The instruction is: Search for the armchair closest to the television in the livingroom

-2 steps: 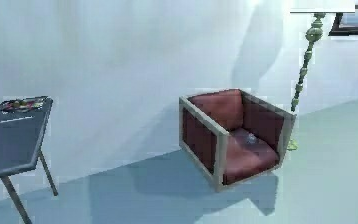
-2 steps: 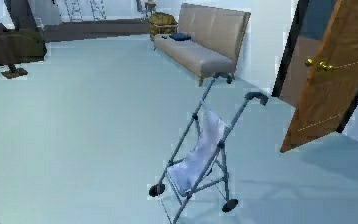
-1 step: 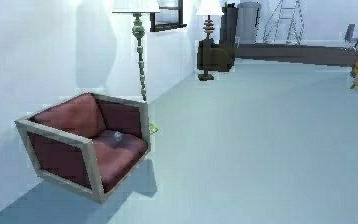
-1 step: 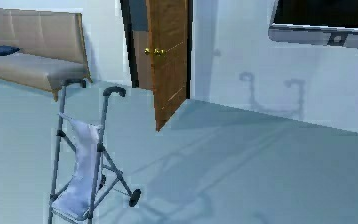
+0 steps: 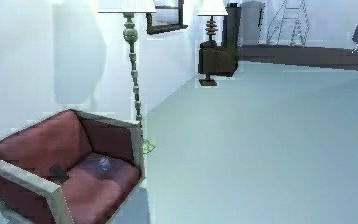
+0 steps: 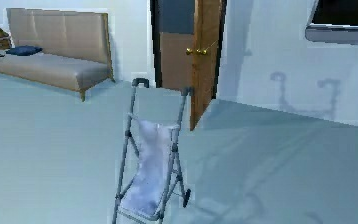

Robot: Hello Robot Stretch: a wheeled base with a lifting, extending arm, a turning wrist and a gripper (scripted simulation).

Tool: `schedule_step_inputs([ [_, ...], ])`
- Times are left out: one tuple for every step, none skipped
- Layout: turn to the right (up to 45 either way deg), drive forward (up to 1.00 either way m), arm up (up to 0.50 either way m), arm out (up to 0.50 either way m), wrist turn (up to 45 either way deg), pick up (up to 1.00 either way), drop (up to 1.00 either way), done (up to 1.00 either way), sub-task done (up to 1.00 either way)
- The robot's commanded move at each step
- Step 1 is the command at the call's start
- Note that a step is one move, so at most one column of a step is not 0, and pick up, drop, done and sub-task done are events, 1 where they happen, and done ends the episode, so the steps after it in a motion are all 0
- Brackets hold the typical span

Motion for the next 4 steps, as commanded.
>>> schedule_step_inputs([
  [18.0, 0.00, 0.00, 0.00, 0.0, 0.00, 0.00, 0.00, 0.00],
  [0.0, 1.00, 0.00, 0.00, 0.0, 0.00, 0.00, 0.00, 0.00],
  [0.0, 1.00, 0.00, 0.00, 0.0, 0.00, 0.00, 0.00, 0.00],
  [0.0, 1.00, 0.00, 0.00, 0.0, 0.00, 0.00, 0.00, 0.00],
])
